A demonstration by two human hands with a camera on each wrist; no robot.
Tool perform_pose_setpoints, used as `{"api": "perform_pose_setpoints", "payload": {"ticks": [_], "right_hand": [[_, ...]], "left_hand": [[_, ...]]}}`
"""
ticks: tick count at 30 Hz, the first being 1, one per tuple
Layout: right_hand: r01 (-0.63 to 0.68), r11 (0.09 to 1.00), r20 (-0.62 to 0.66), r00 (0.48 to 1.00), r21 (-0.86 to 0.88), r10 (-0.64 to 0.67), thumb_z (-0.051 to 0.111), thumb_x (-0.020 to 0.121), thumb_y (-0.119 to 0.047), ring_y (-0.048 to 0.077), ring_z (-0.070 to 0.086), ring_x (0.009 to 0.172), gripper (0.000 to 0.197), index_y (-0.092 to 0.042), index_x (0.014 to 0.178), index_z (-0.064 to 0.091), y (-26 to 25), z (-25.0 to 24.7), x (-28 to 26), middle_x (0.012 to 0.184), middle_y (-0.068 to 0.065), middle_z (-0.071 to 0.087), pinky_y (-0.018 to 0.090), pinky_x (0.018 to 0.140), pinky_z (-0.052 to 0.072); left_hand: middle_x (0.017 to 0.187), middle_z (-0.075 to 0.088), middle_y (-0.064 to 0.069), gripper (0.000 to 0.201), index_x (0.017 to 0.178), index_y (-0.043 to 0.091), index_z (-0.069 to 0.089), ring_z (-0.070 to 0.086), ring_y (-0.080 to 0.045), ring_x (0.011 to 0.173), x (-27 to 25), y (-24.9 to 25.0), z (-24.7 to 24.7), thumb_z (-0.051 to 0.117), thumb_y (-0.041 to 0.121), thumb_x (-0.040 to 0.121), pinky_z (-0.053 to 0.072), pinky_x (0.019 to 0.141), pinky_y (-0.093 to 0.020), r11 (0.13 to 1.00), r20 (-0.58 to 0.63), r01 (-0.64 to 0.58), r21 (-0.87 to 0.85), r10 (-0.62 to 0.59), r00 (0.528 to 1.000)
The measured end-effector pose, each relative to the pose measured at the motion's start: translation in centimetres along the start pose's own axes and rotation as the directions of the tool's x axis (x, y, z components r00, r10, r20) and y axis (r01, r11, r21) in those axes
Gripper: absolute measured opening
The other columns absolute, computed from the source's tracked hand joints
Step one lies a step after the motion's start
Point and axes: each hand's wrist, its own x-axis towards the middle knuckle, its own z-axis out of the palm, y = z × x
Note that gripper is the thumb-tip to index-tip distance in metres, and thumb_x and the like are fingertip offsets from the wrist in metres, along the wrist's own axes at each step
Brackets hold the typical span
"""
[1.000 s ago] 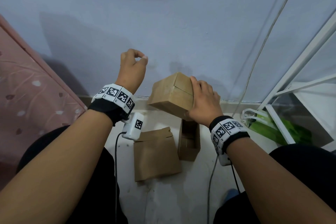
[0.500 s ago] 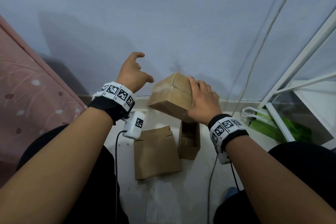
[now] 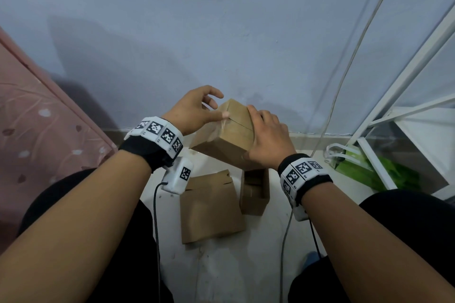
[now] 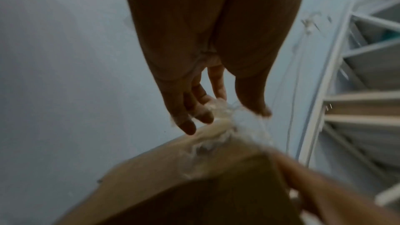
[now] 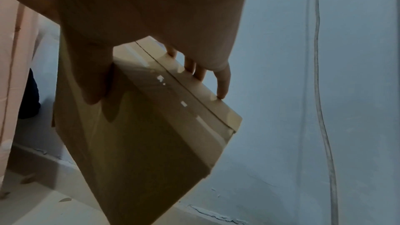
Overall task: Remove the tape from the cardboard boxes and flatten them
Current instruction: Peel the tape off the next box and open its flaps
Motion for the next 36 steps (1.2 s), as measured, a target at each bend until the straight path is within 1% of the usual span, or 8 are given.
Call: {"api": "perform_pose_setpoints", "payload": {"ticks": [2,6,9,13,18,23,30,36], "right_hand": [[-0.016,0.999,-0.027,1.000,-0.031,0.015,0.079,0.062,-0.049,0.027,0.043,0.127,0.117,-0.026,0.156,0.013,-0.3,-0.2,0.0,0.137,0.003,0.043,0.047,0.104,0.034],[0.015,0.996,-0.023,1.000,-0.091,-0.017,0.072,0.060,-0.065,0.027,0.045,0.118,0.119,-0.030,0.156,0.010,-0.5,-1.3,-0.2,0.131,0.004,0.047,0.045,0.098,0.036],[0.222,0.947,0.073,0.975,-0.233,-0.211,0.049,0.063,-0.076,0.026,0.045,0.110,0.111,-0.035,0.157,0.004,-1.5,-1.8,-0.7,0.127,0.006,0.048,0.045,0.094,0.037],[0.340,0.919,0.216,0.930,-0.200,-0.297,0.073,0.064,-0.064,0.026,0.048,0.112,0.125,-0.035,0.158,-0.005,-2.8,-1.1,-1.0,0.131,0.004,0.047,0.046,0.095,0.040],[0.288,0.955,0.205,0.941,-0.066,-0.270,0.077,0.065,-0.062,0.027,0.047,0.119,0.128,-0.033,0.158,-0.006,-3.0,-1.2,-1.2,0.139,0.003,0.045,0.046,0.101,0.039],[0.258,0.960,0.157,0.949,0.107,-0.272,0.077,0.063,-0.058,0.025,0.047,0.116,0.113,-0.040,0.154,0.013,-2.7,-1.5,-1.2,0.138,0.000,0.046,0.044,0.099,0.040],[0.190,0.977,0.125,0.972,0.093,-0.201,0.078,0.065,-0.057,0.025,0.048,0.122,0.092,-0.039,0.144,0.034,-3.3,-3.3,0.0,0.142,-0.003,0.046,0.047,0.100,0.040],[0.063,0.996,0.195,0.979,-0.055,-0.052,0.079,0.061,-0.057,0.027,0.047,0.123,0.091,-0.043,0.142,0.039,-1.8,-4.5,0.6,0.136,-0.001,0.050,0.048,0.100,0.036]], "left_hand": [[0.092,0.069,-0.002,0.022,0.107,0.017,0.065,0.067,-0.017,0.082,0.0,-0.1,0.4,0.061,0.036,0.098,0.050,0.078,-0.029,0.984,-0.044,-0.048,0.173,0.057,0.997],[0.093,0.067,-0.016,0.037,0.105,0.000,0.060,0.062,-0.033,0.090,0.4,-0.8,0.6,0.036,0.029,0.109,0.045,0.081,-0.039,0.909,-0.107,-0.035,0.415,0.087,0.990],[0.112,0.063,-0.010,0.026,0.127,0.009,0.057,0.060,-0.028,0.102,0.6,-1.0,0.8,0.047,0.014,0.103,0.043,0.087,-0.033,0.888,-0.076,-0.017,0.459,0.058,0.995],[0.121,0.060,-0.004,0.049,0.136,0.019,0.054,0.062,-0.021,0.098,0.0,-0.5,2.1,0.048,-0.005,0.094,0.046,0.088,-0.026,0.911,0.003,-0.109,0.399,0.118,0.993],[0.117,0.065,-0.002,0.051,0.133,0.025,0.056,0.068,-0.016,0.099,0.0,-0.6,2.2,0.057,-0.004,0.091,0.053,0.076,-0.017,0.967,0.001,-0.147,0.207,0.150,0.989],[0.121,0.064,0.004,0.065,0.137,0.032,0.054,0.068,-0.007,0.096,-0.6,-0.1,2.2,0.072,0.004,0.081,0.055,0.089,-0.024,0.944,0.102,-0.237,0.232,0.218,0.971],[0.122,0.062,-0.001,0.054,0.128,0.016,0.063,0.060,-0.011,0.104,-0.3,0.6,2.1,0.071,0.000,0.077,0.045,0.094,-0.013,0.852,0.032,-0.438,0.286,0.449,0.893],[0.122,0.067,0.001,0.048,0.126,0.014,0.065,0.064,-0.010,0.112,-0.7,1.1,2.6,0.075,-0.003,0.082,0.050,0.097,-0.016,0.953,0.066,-0.286,0.102,0.281,0.958]]}}
